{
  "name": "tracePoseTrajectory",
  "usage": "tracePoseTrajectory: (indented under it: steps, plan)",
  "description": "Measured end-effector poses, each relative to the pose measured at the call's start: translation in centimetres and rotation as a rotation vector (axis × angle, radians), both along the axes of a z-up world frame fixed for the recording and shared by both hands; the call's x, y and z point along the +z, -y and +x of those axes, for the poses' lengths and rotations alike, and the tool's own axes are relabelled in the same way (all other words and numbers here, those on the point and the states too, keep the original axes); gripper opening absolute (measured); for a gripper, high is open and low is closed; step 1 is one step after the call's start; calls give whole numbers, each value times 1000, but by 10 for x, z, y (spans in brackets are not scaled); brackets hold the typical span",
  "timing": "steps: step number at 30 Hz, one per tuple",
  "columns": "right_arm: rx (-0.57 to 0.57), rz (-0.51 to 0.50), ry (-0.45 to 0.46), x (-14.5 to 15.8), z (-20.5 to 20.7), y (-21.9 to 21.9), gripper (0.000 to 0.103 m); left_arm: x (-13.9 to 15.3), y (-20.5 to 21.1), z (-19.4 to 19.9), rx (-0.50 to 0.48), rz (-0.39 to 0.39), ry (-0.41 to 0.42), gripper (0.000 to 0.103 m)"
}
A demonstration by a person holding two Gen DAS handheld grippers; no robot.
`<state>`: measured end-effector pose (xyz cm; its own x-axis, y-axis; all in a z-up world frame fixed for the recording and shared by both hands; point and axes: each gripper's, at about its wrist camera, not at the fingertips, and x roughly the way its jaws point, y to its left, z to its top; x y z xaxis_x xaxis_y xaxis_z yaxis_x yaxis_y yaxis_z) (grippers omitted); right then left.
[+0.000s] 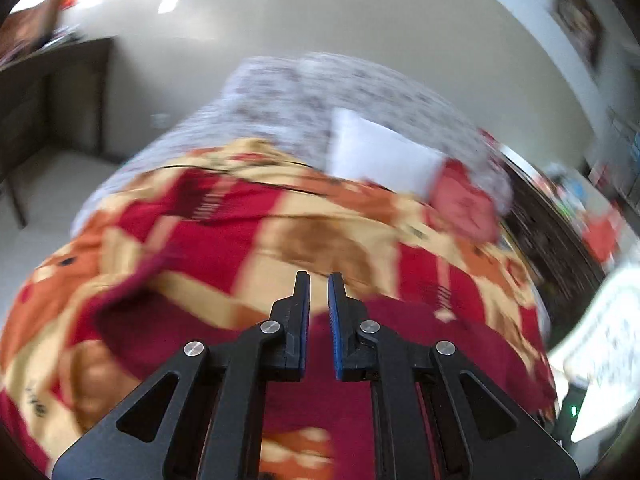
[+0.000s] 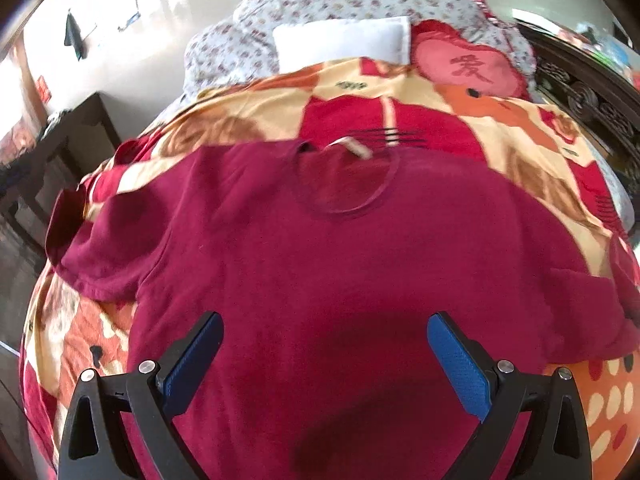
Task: Fold small clothes
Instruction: 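Move the left gripper to the sleeve cuff and grasp it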
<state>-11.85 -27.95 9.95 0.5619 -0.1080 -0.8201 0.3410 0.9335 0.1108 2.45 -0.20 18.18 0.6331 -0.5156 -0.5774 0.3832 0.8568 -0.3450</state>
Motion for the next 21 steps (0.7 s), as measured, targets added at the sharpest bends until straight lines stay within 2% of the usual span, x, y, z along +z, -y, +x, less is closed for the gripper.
tracePoseTrajectory:
  steps: [4,9,10,12,14,18,19,21]
  plan:
    - [-47,31,12,6,-17,22,101,-13,47,-8,-74,24,-41,8]
    - [-35,16,-1,3,-27,27,101,-34,42,-7,-10,136,-52,9]
    - [-33,26,-9,1,-26,28,101,-40,28,-1,19,157,-69,11]
    - [-34,45,-16,-3,-24,28,101,-53,3,11,70,177,-104,22]
    - [-31,62,-18,-7,-21,26,101,-63,-21,17,124,183,-128,47]
    - [2,78,-26,-12,-10,12,101,-78,-97,37,304,141,-145,56]
    - [11,76,-31,-14,-7,8,101,-85,-121,48,351,113,-172,61]
    - [30,75,-44,-17,1,0,101,-96,-146,61,407,78,-215,61]
